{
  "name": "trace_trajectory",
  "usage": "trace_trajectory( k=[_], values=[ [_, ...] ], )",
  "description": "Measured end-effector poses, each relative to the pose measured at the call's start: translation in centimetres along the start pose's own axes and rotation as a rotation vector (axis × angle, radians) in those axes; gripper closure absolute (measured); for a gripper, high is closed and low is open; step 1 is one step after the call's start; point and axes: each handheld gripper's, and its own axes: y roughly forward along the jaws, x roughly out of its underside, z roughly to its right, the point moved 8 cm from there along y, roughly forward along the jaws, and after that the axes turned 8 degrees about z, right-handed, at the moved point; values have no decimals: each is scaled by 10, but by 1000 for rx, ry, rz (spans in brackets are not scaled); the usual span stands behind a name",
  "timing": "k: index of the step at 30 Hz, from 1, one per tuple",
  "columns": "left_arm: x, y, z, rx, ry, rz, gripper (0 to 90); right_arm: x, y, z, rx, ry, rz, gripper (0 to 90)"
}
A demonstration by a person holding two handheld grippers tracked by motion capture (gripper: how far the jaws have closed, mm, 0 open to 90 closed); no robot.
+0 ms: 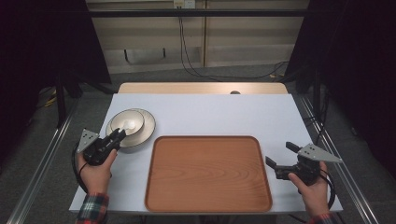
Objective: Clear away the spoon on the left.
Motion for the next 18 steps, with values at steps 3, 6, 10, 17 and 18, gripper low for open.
trace_trajectory(
  k=[3,6,10,17,18],
  values=[
    [-4,2,-4,-9,-8,16,747,0,0,1,0,-3,5,20],
    [-6,4,-5,-12,-20,28,760,-1,0,1,-2,-3,6,20],
    [-9,9,-5,-12,-23,41,782,-1,0,2,-1,3,6,20],
    [-14,14,-9,-41,-35,59,810,0,1,2,-10,9,3,20],
    [-15,15,-9,-43,-31,61,810,0,1,2,-11,8,2,20]
  ],
)
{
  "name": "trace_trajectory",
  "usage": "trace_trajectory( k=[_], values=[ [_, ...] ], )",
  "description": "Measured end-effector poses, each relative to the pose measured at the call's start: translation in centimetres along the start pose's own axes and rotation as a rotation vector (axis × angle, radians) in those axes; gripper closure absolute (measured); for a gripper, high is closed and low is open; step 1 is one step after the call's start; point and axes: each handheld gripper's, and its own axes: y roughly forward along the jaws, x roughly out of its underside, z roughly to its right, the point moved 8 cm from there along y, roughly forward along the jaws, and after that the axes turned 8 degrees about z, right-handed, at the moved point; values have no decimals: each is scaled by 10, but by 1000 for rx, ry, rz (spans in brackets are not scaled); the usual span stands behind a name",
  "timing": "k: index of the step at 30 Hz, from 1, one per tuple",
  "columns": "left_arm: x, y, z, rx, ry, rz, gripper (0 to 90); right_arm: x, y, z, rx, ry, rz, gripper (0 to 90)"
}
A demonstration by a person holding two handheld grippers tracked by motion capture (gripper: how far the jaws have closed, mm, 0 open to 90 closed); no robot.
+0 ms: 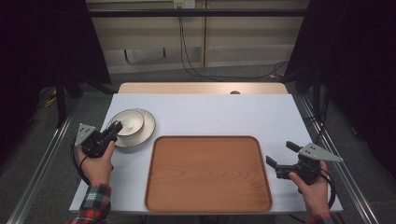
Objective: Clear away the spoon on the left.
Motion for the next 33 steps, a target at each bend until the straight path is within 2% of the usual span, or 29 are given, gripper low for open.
trace_trajectory(
  k=[5,6,9,11,24,27,29,33],
  values=[
    [-5,7,1,2,9,2,824,0,1,0,-4,1,2,20],
    [-7,10,1,-12,3,14,828,0,1,0,-1,2,4,20],
    [-9,13,1,-5,4,15,832,0,0,0,-3,1,3,20],
    [-11,15,-1,-17,8,13,835,0,0,1,-2,3,4,20],
    [-16,36,-8,-45,-51,63,840,0,-1,4,0,19,14,20],
    [-16,40,-7,-44,-57,79,840,0,-1,6,6,24,10,20],
    [-16,45,-6,-43,-47,71,839,0,-2,7,4,27,15,18],
    [-16,51,-3,-43,-51,73,839,0,-2,6,2,28,15,18]
  ],
)
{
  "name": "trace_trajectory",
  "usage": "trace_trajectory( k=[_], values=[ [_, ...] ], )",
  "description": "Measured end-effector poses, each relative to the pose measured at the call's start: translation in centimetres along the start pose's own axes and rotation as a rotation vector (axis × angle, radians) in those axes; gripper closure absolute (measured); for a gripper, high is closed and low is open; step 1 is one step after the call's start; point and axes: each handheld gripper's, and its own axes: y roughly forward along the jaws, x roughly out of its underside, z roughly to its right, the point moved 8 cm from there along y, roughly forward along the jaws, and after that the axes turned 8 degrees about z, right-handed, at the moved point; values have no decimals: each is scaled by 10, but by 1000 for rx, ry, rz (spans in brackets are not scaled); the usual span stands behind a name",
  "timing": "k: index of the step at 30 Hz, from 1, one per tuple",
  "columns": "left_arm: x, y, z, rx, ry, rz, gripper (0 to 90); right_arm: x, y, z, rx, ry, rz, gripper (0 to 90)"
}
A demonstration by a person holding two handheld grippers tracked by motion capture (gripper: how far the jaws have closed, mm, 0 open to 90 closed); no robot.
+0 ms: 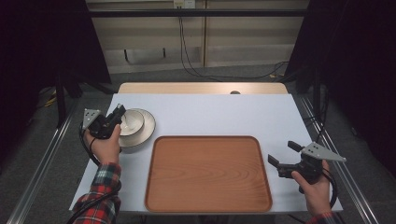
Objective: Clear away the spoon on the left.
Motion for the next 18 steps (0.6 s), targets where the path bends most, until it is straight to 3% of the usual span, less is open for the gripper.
trace_trajectory(
  k=[5,8,13,18],
  values=[
    [1,9,2,-1,-19,23,839,0,0,-1,-4,-7,0,18],
    [2,17,4,1,-8,12,840,-1,0,-1,-8,-4,4,12],
    [3,21,4,0,7,11,850,-1,1,-2,-4,-17,11,6],
    [4,21,3,7,-7,12,851,-2,0,-3,-12,-18,19,4]
  ],
)
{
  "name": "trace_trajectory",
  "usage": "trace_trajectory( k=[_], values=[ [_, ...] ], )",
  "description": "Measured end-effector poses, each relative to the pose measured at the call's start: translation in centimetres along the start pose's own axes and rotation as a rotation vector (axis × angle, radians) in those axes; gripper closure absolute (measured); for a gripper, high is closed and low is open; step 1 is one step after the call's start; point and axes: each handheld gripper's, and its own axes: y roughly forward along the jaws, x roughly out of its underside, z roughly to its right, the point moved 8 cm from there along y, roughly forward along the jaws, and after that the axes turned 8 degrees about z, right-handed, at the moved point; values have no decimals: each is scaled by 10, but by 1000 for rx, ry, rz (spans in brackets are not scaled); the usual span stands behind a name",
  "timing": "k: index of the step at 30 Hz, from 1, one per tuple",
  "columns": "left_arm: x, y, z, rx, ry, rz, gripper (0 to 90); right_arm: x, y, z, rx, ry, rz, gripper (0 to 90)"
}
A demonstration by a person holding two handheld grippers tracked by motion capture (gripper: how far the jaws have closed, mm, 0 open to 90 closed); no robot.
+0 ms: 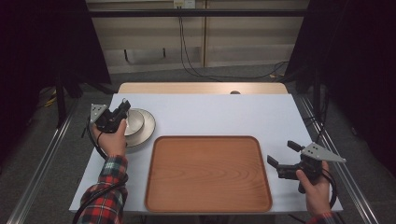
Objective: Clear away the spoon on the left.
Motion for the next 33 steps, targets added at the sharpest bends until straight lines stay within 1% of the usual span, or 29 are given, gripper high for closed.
trace_trajectory(
  k=[1,2,4,5,6,8,10,11,13,15,16,18,21,22,23,24,25,26,27,28,31,33],
  values=[
    [0,0,0,4,2,-3,852,0,0,0,-2,0,-1,4],
    [0,0,0,-6,1,0,852,0,0,0,-2,0,-1,4],
    [0,0,-1,-11,-1,6,851,0,0,-1,-2,-2,-1,4],
    [0,0,-1,-9,-4,8,851,0,0,-1,-2,-2,0,4],
    [-1,-1,-1,-6,-15,8,852,0,0,-1,-2,-3,0,5],
    [-1,-3,-1,2,-14,4,852,0,0,-1,-4,-3,-1,5],
    [-1,-4,-1,0,-15,3,853,0,0,-1,-3,-3,1,5],
    [-1,-5,0,9,-18,0,853,0,0,-1,-3,-3,1,5],
    [-3,-7,-1,0,-12,-3,853,-1,0,-1,-1,-5,5,5],
    [-5,-9,0,5,-19,-3,853,-1,-1,-1,-2,-3,4,5],
    [-7,-10,0,15,-23,1,853,-1,-1,-1,-2,-3,4,5],
    [-10,-12,1,17,-35,1,853,-1,-1,-1,-2,-4,6,5],
    [-17,-14,4,31,-34,-3,853,-2,-1,-1,-3,-3,7,5],
    [-17,-14,4,31,-34,-3,853,-2,-1,-1,-3,-3,7,5],
    [-19,-15,5,34,-24,-4,853,-2,-1,-1,-4,-4,6,5],
    [-21,-14,6,37,-38,5,853,-2,-1,-1,-4,-4,6,5],
    [-24,-15,8,49,-35,-2,853,-2,-1,-1,-3,-2,6,5],
    [-26,-15,9,53,-47,7,853,-2,-1,-2,-3,-5,4,5],
    [-28,-15,12,66,-45,-2,853,-2,-1,-2,-3,-5,5,5],
    [-28,-15,12,66,-45,-2,853,-2,-1,-2,-4,-4,4,6],
    [-34,-16,18,87,-51,-6,853,-2,-2,-2,-5,-5,7,5],
    [-40,-17,25,110,-70,-9,853,-2,-2,-1,-5,-8,8,5]
  ],
)
